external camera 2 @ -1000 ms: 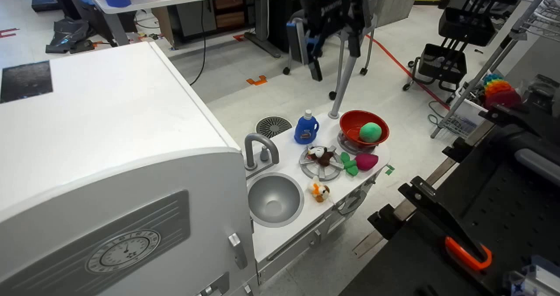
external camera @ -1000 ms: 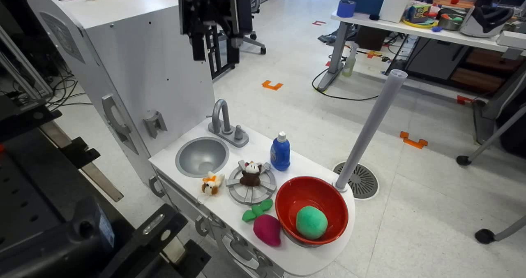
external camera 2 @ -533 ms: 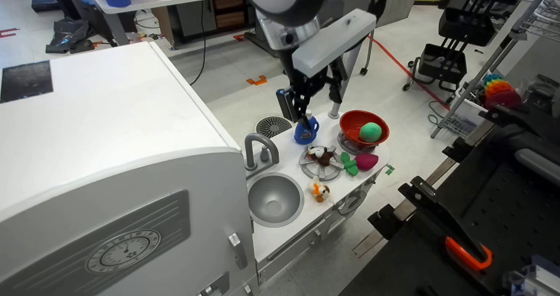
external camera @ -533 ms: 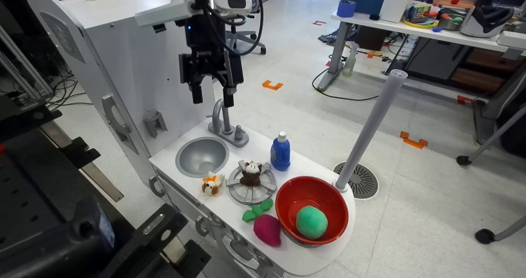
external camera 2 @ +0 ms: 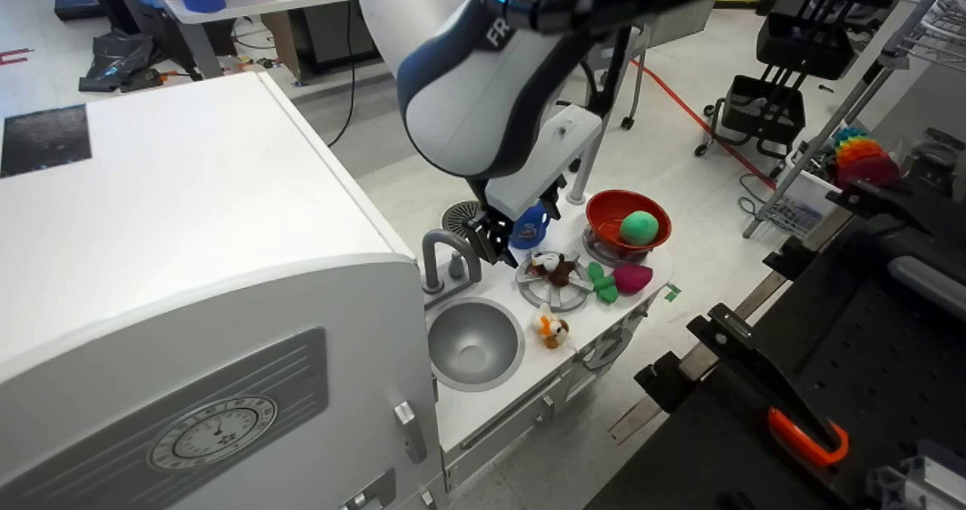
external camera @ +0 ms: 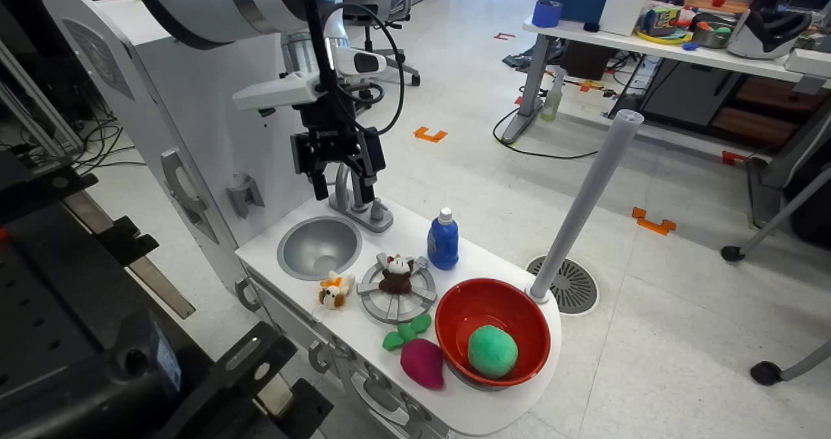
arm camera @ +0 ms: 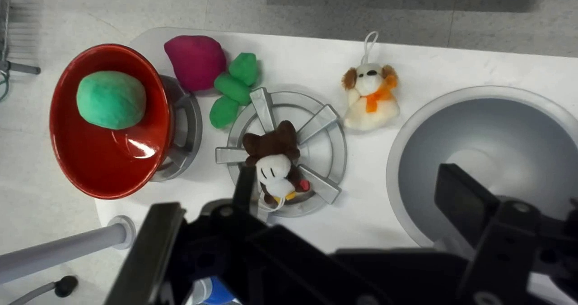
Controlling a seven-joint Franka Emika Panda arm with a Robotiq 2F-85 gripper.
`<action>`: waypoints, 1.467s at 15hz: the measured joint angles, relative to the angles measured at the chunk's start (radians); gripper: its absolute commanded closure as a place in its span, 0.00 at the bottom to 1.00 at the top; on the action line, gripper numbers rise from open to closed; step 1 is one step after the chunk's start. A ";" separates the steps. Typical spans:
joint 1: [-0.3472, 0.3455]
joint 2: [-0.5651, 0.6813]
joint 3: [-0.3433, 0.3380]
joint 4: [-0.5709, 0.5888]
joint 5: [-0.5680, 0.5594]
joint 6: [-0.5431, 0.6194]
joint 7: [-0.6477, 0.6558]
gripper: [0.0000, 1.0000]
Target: Turn the tap faucet to the right
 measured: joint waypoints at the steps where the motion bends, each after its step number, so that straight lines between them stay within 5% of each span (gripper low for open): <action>1: 0.000 0.024 0.000 0.027 0.000 0.001 -0.015 0.00; 5: 0.001 0.076 0.009 0.074 0.000 0.064 -0.098 0.00; 13: -0.002 0.092 0.010 0.060 -0.002 0.380 -0.171 0.00; 22: -0.011 0.158 -0.018 0.111 0.032 0.387 -0.175 0.00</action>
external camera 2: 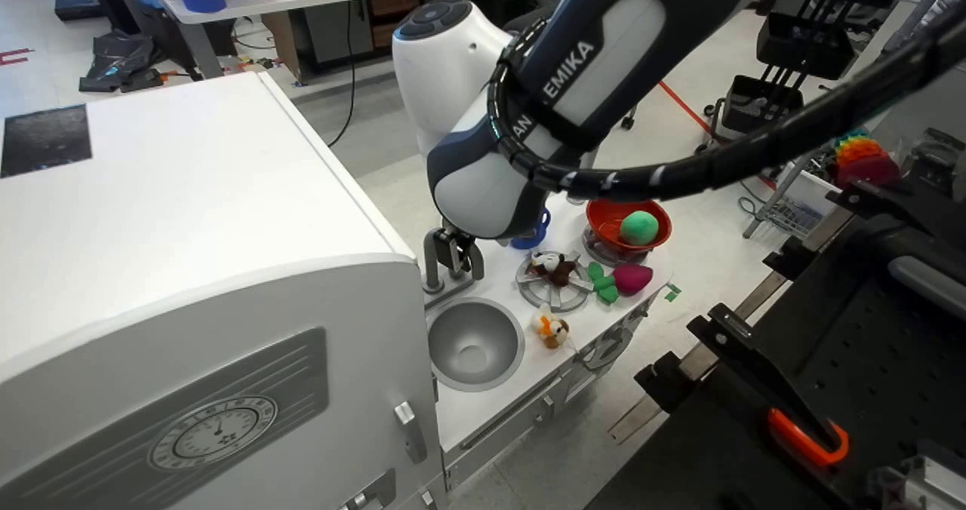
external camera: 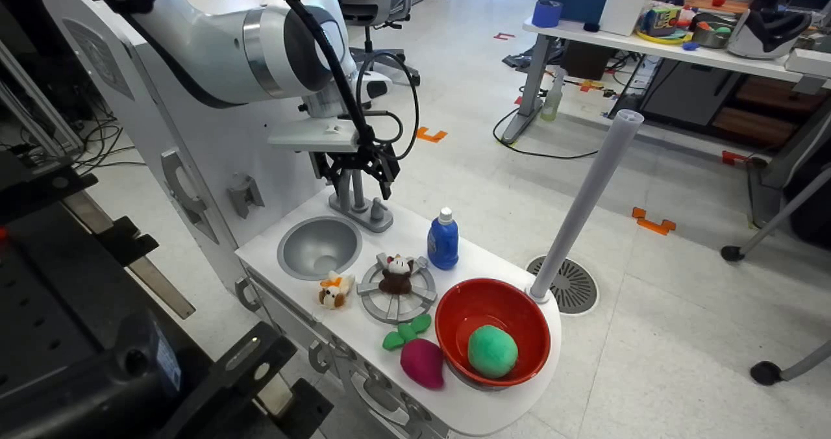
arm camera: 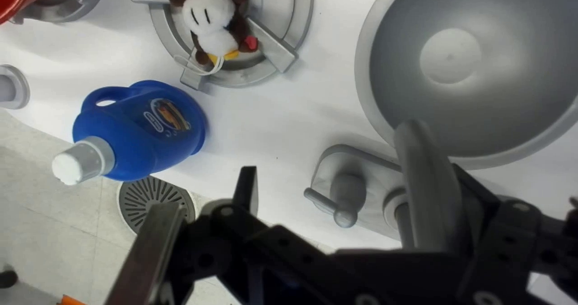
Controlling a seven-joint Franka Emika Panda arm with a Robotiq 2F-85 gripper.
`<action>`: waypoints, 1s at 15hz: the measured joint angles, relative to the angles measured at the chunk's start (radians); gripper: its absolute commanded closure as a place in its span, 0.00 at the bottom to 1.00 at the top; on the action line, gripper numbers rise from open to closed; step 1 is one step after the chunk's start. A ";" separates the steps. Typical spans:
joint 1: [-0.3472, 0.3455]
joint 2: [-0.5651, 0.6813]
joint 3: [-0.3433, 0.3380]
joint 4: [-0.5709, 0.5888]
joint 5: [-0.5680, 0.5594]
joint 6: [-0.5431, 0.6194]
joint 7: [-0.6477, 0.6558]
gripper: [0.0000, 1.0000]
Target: Turn the tap faucet to the right
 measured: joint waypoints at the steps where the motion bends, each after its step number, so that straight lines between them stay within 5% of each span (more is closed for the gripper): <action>1: -0.004 0.001 0.000 0.015 0.010 -0.014 0.000 0.00; 9: -0.067 0.002 0.011 0.192 0.208 -0.313 0.065 0.00; 15: -0.188 0.015 -0.091 0.399 0.213 -0.508 0.215 0.00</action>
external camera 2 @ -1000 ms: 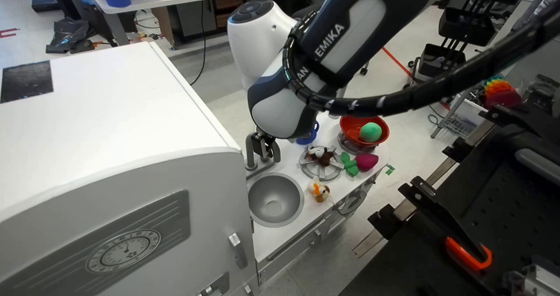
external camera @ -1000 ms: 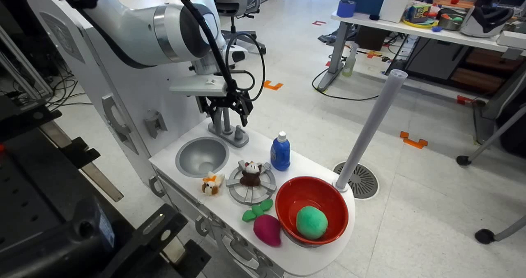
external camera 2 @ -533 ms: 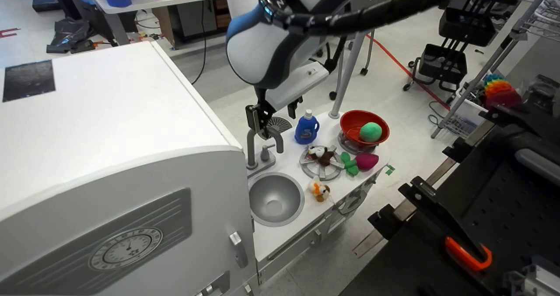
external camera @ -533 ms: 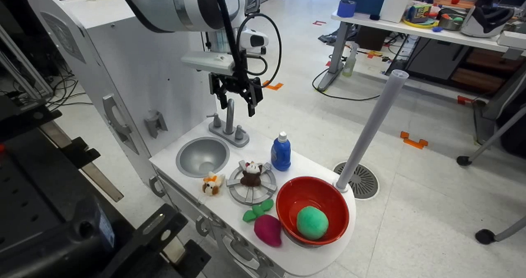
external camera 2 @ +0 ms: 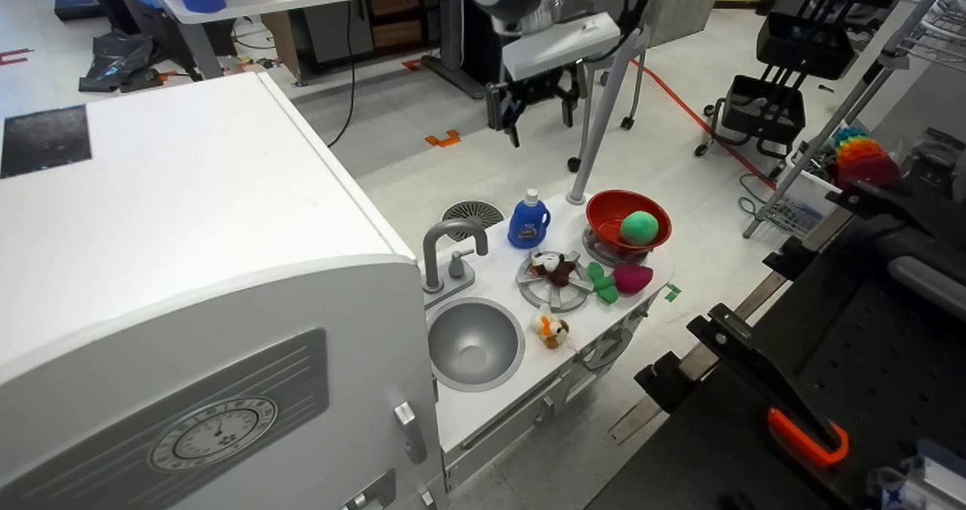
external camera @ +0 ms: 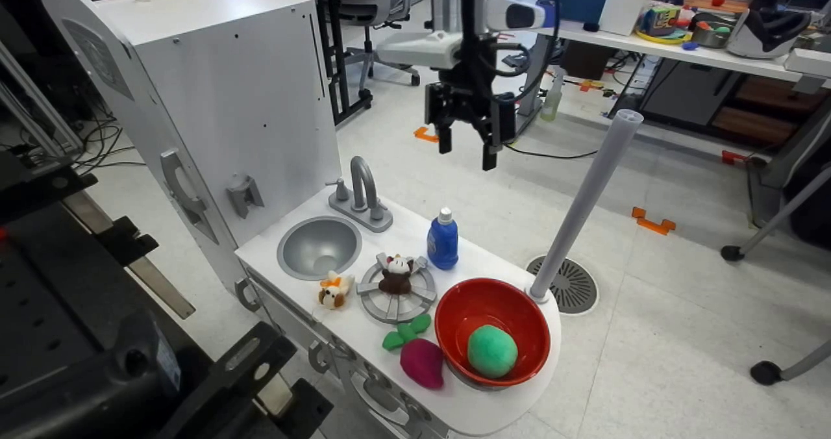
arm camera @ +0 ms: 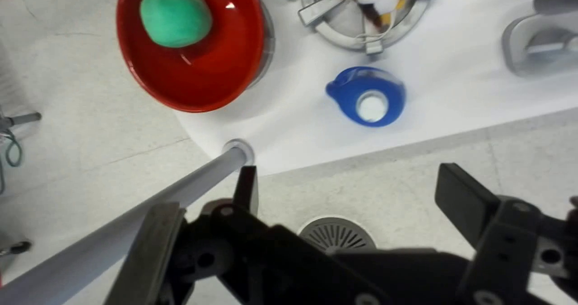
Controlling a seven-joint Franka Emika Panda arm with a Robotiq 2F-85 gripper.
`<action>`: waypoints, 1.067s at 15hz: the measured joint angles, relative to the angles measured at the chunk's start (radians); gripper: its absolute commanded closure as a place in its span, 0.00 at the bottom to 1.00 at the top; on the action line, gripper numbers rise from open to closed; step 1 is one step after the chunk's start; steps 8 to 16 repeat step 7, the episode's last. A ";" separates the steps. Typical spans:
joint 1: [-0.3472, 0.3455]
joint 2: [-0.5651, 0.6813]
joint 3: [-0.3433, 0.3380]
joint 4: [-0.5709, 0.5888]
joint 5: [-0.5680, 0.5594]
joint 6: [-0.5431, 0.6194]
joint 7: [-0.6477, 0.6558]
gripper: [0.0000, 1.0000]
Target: Turn the tap faucet to the right
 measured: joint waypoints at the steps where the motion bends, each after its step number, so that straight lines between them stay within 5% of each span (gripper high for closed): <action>1: -0.017 0.006 -0.008 0.039 0.000 -0.041 0.026 0.00; 7: -0.041 -0.016 0.022 0.148 0.016 -0.396 0.074 0.00; 16: -0.041 -0.016 0.022 0.148 0.016 -0.396 0.074 0.00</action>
